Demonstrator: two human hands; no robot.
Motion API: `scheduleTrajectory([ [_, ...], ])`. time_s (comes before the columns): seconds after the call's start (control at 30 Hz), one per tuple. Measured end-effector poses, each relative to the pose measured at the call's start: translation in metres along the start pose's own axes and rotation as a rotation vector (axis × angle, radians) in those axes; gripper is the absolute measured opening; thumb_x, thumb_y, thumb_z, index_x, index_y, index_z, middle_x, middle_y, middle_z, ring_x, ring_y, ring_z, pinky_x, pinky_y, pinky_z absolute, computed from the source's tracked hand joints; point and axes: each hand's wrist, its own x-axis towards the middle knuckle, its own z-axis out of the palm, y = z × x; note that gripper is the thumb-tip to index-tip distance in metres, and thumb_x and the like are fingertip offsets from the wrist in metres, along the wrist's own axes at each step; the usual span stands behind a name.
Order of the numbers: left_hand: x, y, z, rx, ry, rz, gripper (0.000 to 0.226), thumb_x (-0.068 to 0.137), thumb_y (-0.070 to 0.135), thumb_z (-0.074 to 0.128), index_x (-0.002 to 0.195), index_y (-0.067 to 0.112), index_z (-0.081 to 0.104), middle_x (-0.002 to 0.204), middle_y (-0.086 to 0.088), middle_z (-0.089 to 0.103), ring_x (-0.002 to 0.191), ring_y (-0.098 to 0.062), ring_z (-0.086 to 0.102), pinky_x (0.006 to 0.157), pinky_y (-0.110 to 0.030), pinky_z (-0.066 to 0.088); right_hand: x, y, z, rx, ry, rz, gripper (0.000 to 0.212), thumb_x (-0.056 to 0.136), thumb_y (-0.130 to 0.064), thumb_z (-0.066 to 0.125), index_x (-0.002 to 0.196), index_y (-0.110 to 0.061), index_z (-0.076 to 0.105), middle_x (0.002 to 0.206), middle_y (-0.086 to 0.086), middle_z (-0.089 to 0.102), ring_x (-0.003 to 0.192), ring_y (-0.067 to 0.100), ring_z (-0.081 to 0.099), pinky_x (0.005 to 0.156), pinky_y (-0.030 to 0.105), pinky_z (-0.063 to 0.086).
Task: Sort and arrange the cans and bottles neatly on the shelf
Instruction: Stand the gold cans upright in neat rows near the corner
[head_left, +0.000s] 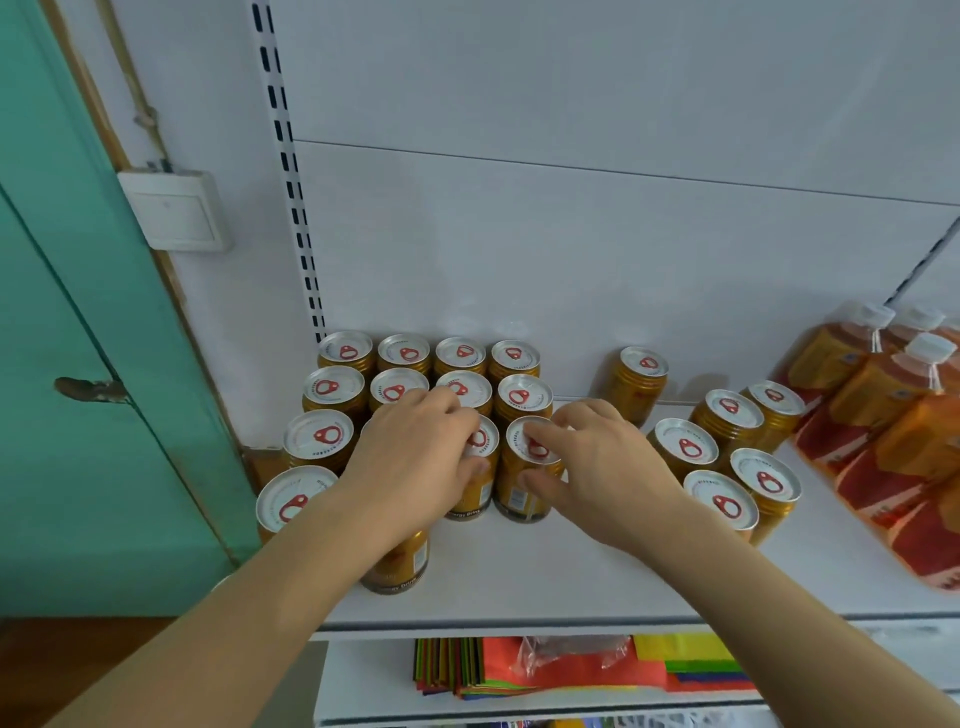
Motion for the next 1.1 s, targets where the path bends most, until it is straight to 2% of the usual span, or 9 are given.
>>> scheduleTrajectory([
  [0.27,0.0,0.004,-0.001,-0.03,0.057,0.045,0.057,0.095,0.062,0.062,0.141,0.028,0.057,0.138,0.007,0.056,0.127,-0.018,0.051,0.1,-0.037,0.049,-0.015,0.006,0.005,0.023,0.021,0.048,0.066,0.103,-0.07,0.04,0.161,-0.04,0.032,0.166,-0.004,0.037,0.154,0.024,0.03,0.121,0.045,0.037],
  [0.37,0.0,0.027,0.003,-0.073,0.113,0.158,0.05,0.096,0.059,0.056,0.132,0.025,0.062,0.128,0.006,0.06,0.122,-0.021,0.054,0.099,-0.041,0.049,-0.033,0.025,0.005,0.068,0.144,0.091,0.066,0.105,-0.068,0.033,0.157,-0.031,0.047,0.155,0.0,0.051,0.146,0.024,0.041,0.117,0.046,0.042],
  [0.47,0.002,0.058,0.013,-0.159,0.147,0.27,0.046,0.096,0.055,0.057,0.125,0.02,0.067,0.122,0.002,0.063,0.116,-0.024,0.057,0.093,-0.044,0.051,-0.056,0.055,0.01,0.148,0.372,0.129,0.053,0.106,-0.051,0.045,0.14,-0.017,0.068,0.134,0.006,0.067,0.126,0.032,0.057,0.106,0.05,0.049],
  [0.53,0.003,0.081,0.021,-0.205,0.16,0.336,0.046,0.097,0.05,0.062,0.129,0.017,0.066,0.125,-0.001,0.064,0.118,-0.024,0.058,0.097,-0.045,0.052,-0.076,0.08,0.009,0.151,0.455,0.173,0.045,0.103,-0.037,0.05,0.135,-0.014,0.072,0.13,0.007,0.069,0.122,0.033,0.057,0.106,0.045,0.046],
  [0.63,0.005,0.119,0.035,-0.249,0.147,0.394,0.05,0.098,0.048,0.06,0.137,0.017,0.062,0.136,-0.004,0.06,0.127,-0.026,0.054,0.104,-0.047,0.05,-0.105,0.122,0.006,0.101,0.371,0.284,0.05,0.097,-0.029,0.056,0.144,-0.017,0.065,0.142,0.005,0.063,0.134,0.028,0.047,0.114,0.038,0.037],
  [0.73,0.007,0.149,0.052,-0.171,0.11,0.41,0.058,0.096,0.051,0.056,0.145,0.018,0.056,0.149,-0.008,0.054,0.134,-0.031,0.05,0.108,-0.05,0.048,-0.117,0.149,0.011,0.042,0.169,0.326,0.062,0.092,-0.033,0.064,0.153,-0.027,0.055,0.152,0.002,0.054,0.144,0.029,0.039,0.119,0.044,0.035],
  [0.87,0.002,0.175,0.073,-0.088,0.122,0.354,0.055,0.099,0.05,0.049,0.14,0.015,0.061,0.149,-0.011,0.057,0.132,-0.031,0.054,0.108,-0.048,0.05,-0.122,0.159,0.029,0.081,0.111,0.278,0.058,0.09,-0.035,0.065,0.146,-0.031,0.052,0.142,0.001,0.056,0.129,0.031,0.051,0.104,0.045,0.049],
  [0.97,-0.007,0.183,0.08,-0.1,0.18,0.286,0.043,0.096,0.042,0.065,0.129,0.014,0.065,0.141,-0.01,0.061,0.123,-0.031,0.06,0.102,-0.046,0.052,-0.127,0.16,0.038,0.101,0.218,0.248,0.05,0.086,-0.039,0.062,0.135,-0.029,0.058,0.125,0.001,0.06,0.109,0.031,0.057,0.086,0.043,0.054],
  [1.1,-0.034,0.177,0.079,-0.098,0.263,0.189,0.037,0.098,0.042,0.061,0.123,0.014,0.066,0.137,-0.008,0.061,0.123,-0.029,0.058,0.101,-0.046,0.052,-0.139,0.148,0.048,0.176,0.345,0.122,0.047,0.085,-0.041,0.078,0.128,-0.027,0.063,0.116,0.0,0.055,0.105,0.027,0.055,0.077,0.035,0.05],
])
